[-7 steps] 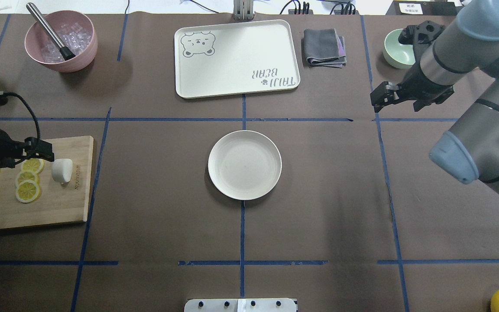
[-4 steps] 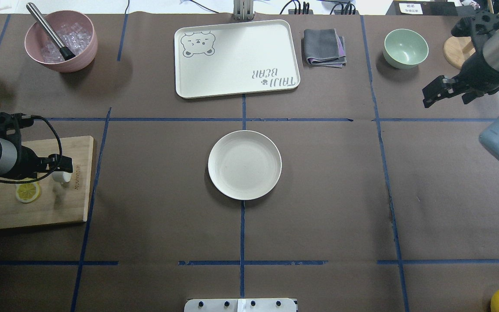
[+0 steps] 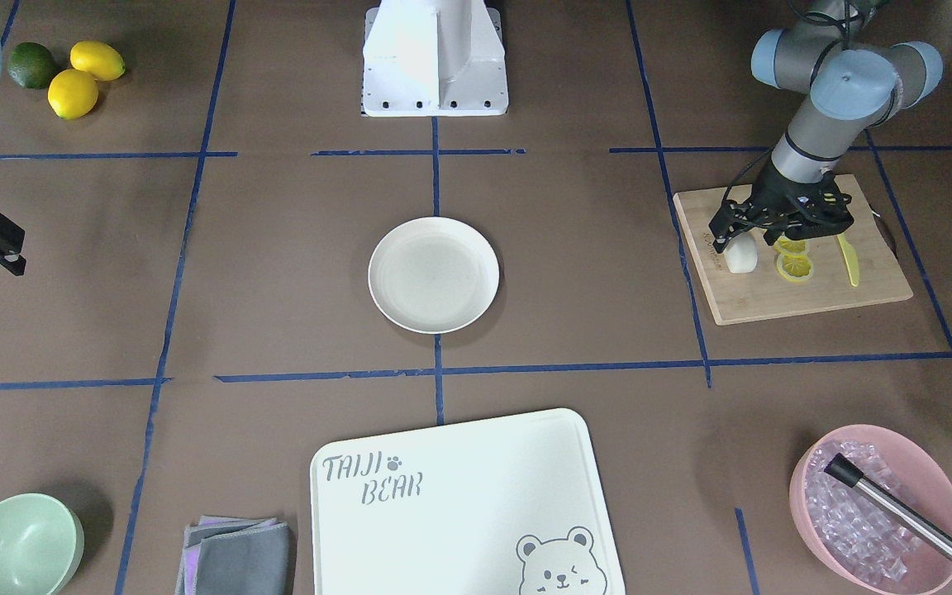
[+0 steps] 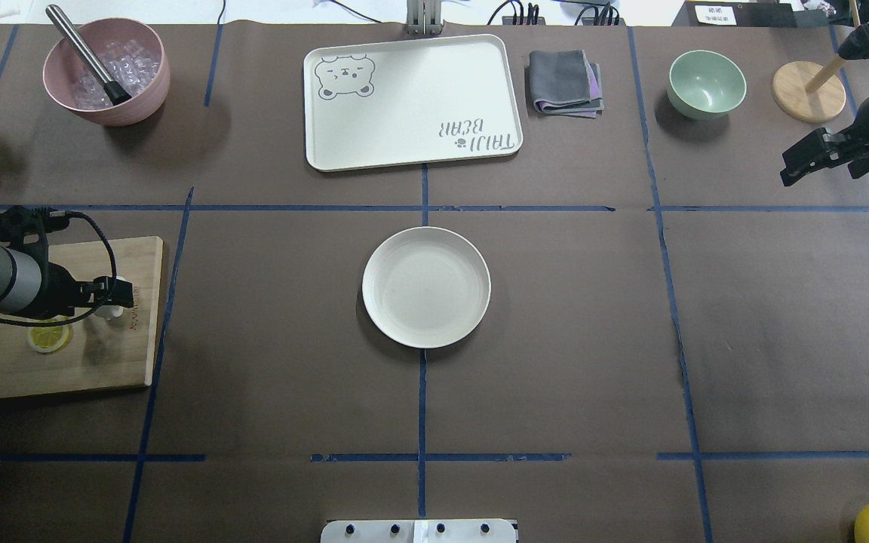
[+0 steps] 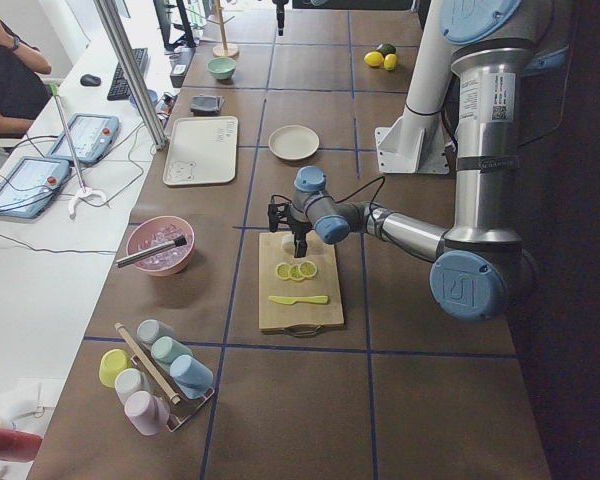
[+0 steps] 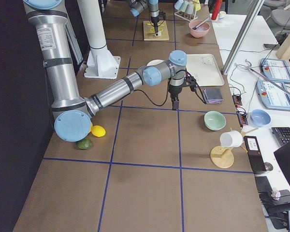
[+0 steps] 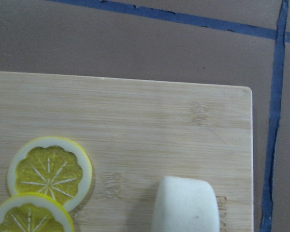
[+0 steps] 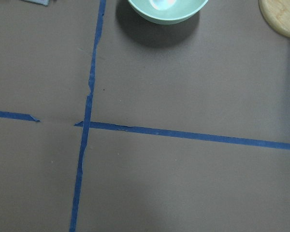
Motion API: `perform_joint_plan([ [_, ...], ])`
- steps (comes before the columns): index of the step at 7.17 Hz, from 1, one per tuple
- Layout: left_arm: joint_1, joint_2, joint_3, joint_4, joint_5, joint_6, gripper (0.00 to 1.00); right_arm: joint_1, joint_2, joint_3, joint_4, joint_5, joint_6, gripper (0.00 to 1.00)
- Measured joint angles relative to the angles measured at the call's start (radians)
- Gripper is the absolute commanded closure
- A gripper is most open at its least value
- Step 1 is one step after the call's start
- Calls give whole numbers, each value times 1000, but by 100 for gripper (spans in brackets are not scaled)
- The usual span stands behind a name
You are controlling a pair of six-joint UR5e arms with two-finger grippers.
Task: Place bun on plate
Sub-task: 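Lower the left gripper onto the white bun on the cutting board and grasp it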
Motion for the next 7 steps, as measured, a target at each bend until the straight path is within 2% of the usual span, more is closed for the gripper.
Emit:
perform_joint_plan([
  [4,3,-1,-10,0,0,0,44,5,-1,0,-2,3,-1,0],
  [7,2,0,-13,1,1,0,56,6,0,0,-3,3,-1,0],
])
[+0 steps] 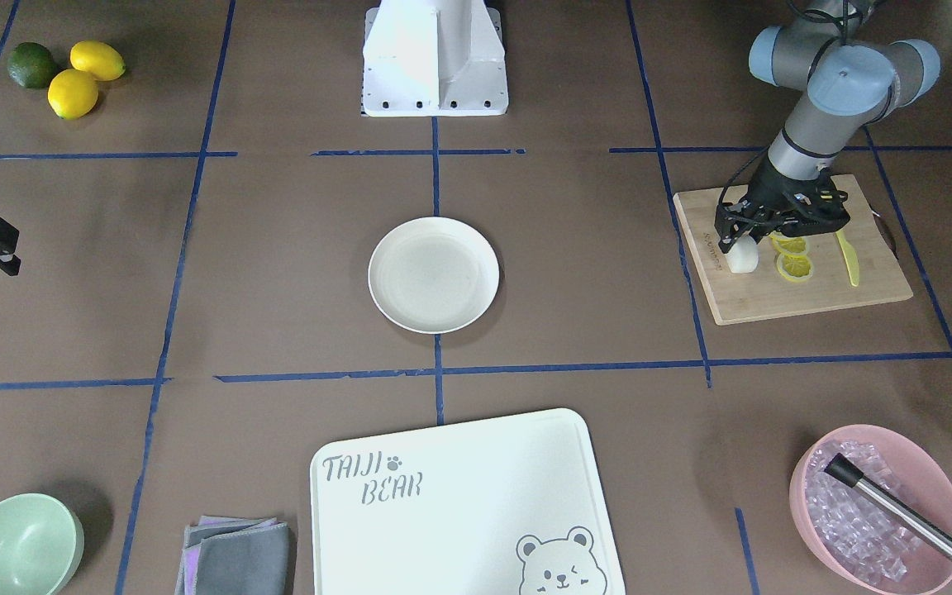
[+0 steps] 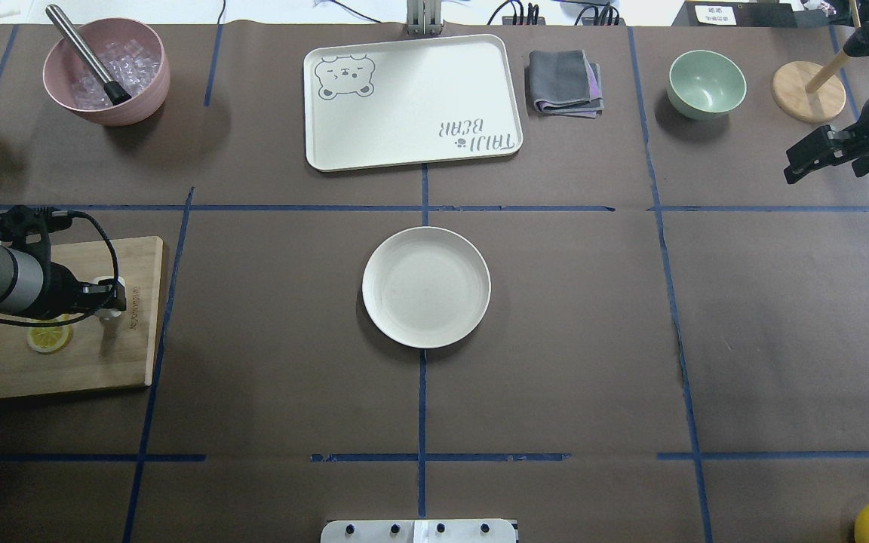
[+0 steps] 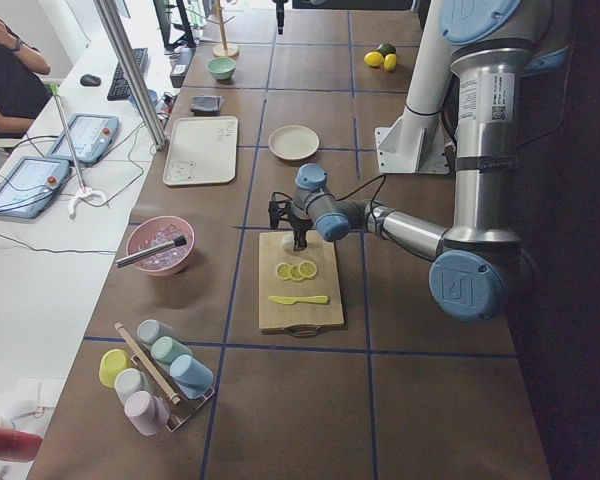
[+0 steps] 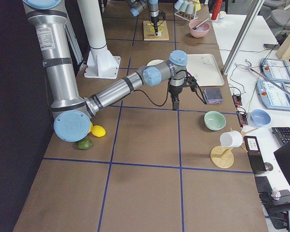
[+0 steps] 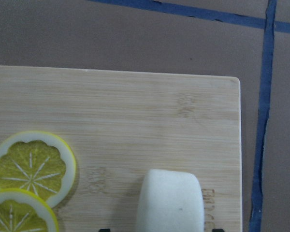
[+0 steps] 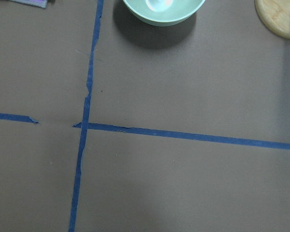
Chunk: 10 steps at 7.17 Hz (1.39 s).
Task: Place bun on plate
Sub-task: 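Lower the left gripper onto the white bun on the cutting board and grasp it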
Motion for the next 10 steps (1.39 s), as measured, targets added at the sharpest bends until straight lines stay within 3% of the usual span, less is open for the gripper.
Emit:
perform_joint_plan([
  [2,-2,1,-1,0,0,0,65,0,0,0,0,0,0,0],
  [7,-7,1,-34,12,-5,1,69,3,0,0,0,2,0,0],
  [8,-7,-3,-78,58,-9,2,69,7,-2,0,0,5,0,0],
  [10,-7,-100,-202,311,-10,-4,69,12,-15,9,1,9,-1,0],
])
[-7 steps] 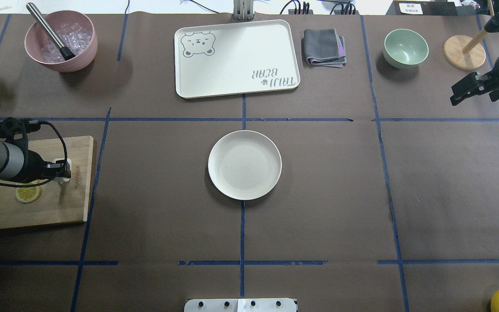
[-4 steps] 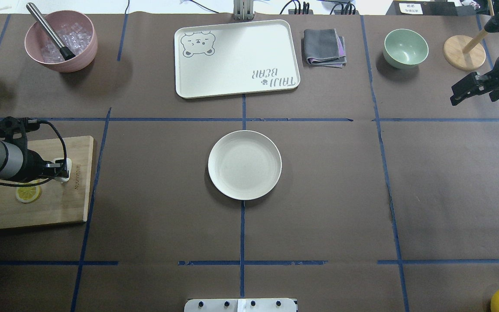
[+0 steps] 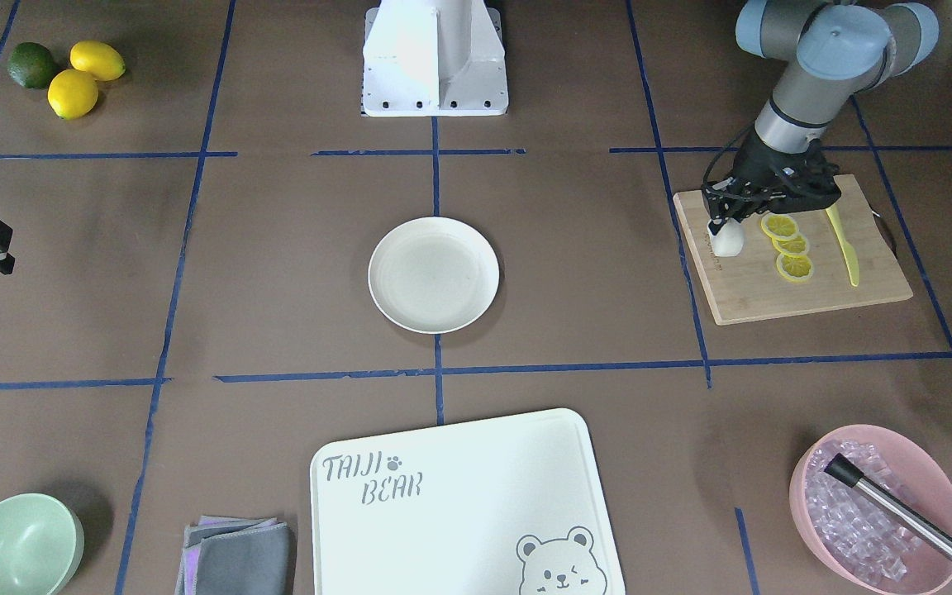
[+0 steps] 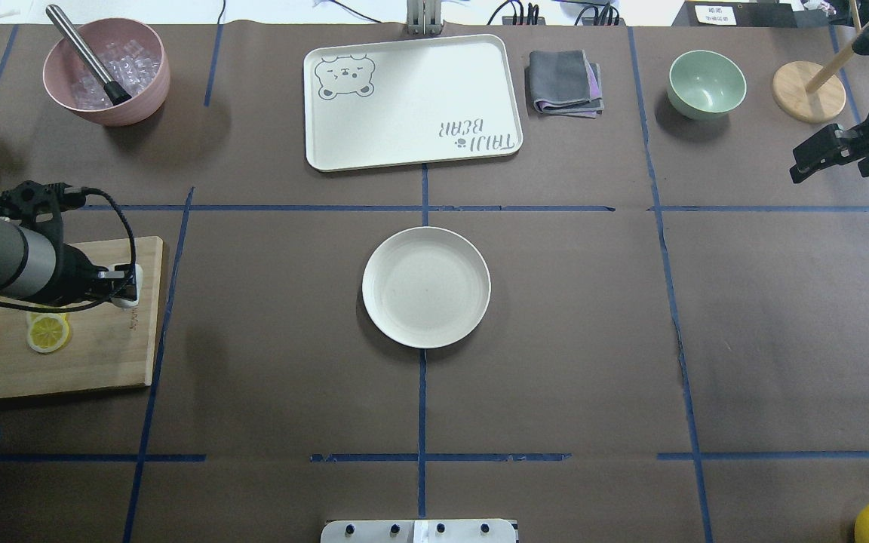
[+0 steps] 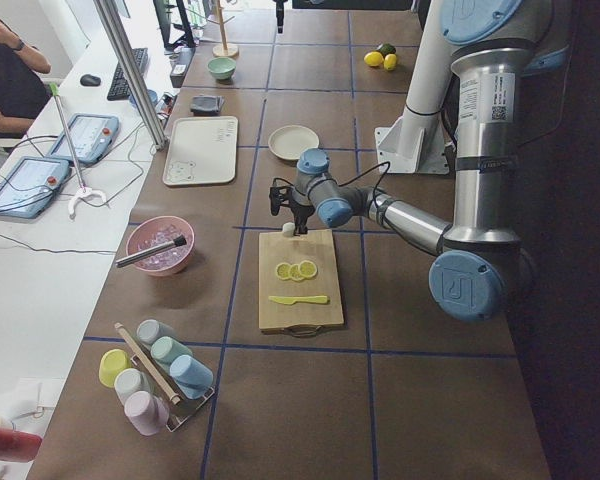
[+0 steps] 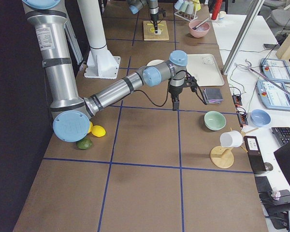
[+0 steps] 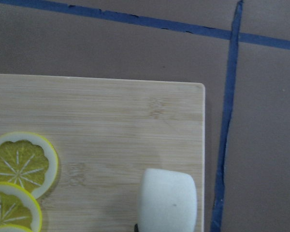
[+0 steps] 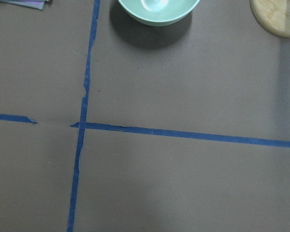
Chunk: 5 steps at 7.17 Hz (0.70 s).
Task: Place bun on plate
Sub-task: 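Carry the white bun with the left gripper onto the white plate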
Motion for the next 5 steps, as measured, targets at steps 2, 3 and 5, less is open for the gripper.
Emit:
perform_joint_plan([
  [2,32,-222,-40,284,6,-62,69,9,-42,25,7,0,0,0],
  [3,75,-318,-20,355,10,-114,69,18,-58,32,9,0,-1,0],
  [5,166,-532,127,393,73,-233,69,30,-80,42,10,-1,-1,0],
])
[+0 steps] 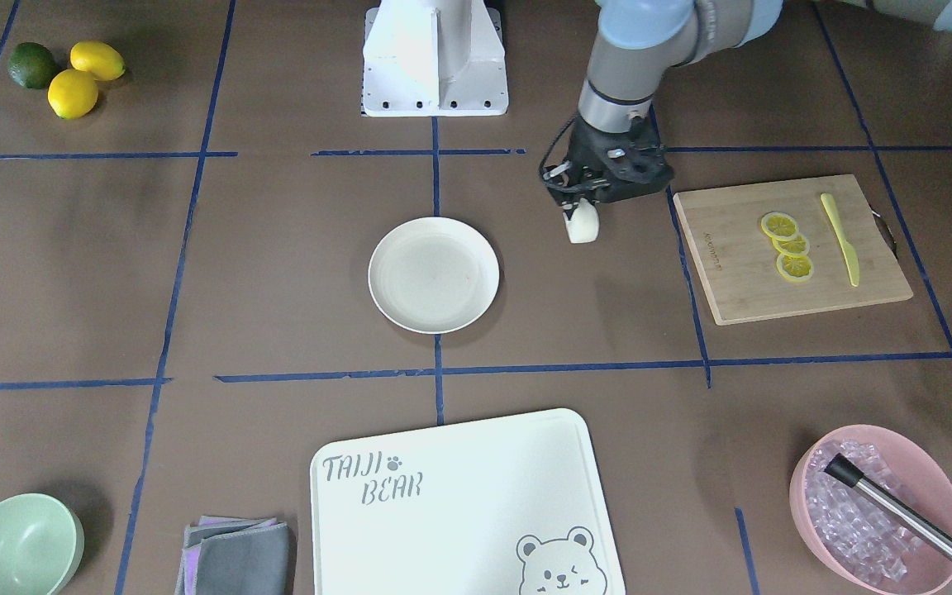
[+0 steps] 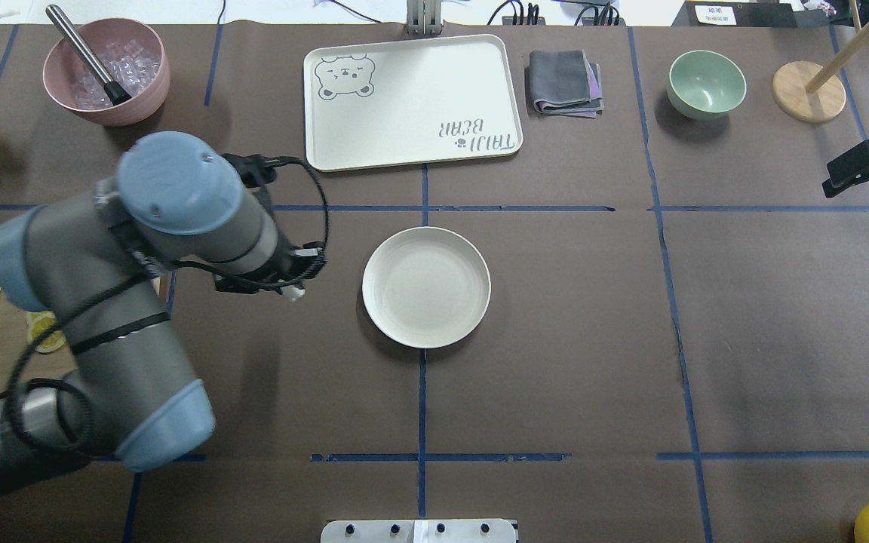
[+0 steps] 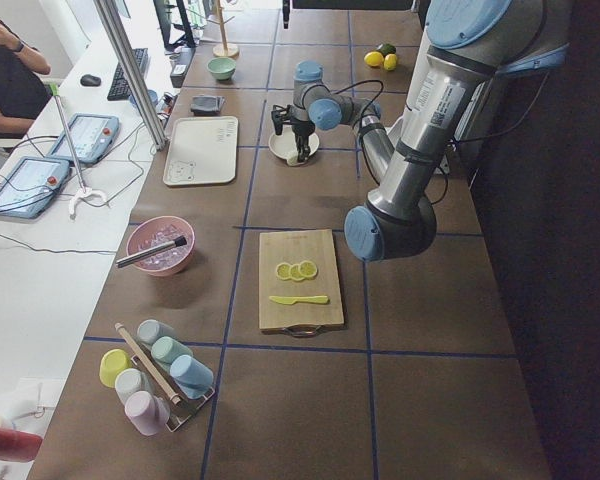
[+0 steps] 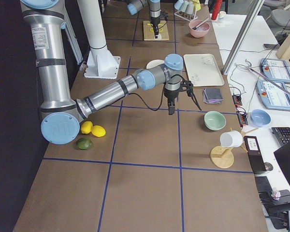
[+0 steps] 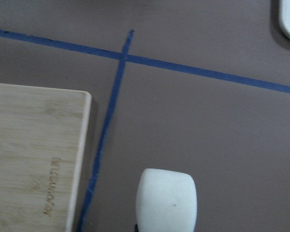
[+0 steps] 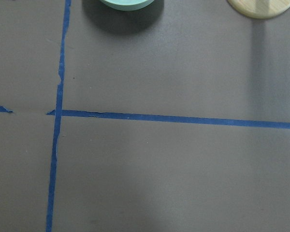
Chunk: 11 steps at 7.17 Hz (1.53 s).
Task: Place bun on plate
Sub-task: 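Carry the white bun with the left gripper onto the white plate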
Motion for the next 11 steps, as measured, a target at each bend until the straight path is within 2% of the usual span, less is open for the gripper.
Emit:
perform_joint_plan([
  [1,38,-101,94,-1,32,-42,69,4,-5,3,0,0,0,0],
  [3,87,-238,239,-23,81,-75,68,7,-9,4,0,0,0,0],
  [5,105,-325,413,-126,103,-79,68,9,-11,5,0,0,0,0],
  [6,107,-343,465,-171,106,-79,68,12,-11,5,0,0,0,0],
  [8,108,-349,494,-197,108,-76,65,16,-12,5,0,1,0,0],
  [9,108,-348,497,-199,108,-75,57,17,-12,4,0,1,0,0],
  [11,108,-341,498,-199,108,-69,47,18,-11,4,0,1,0,0],
])
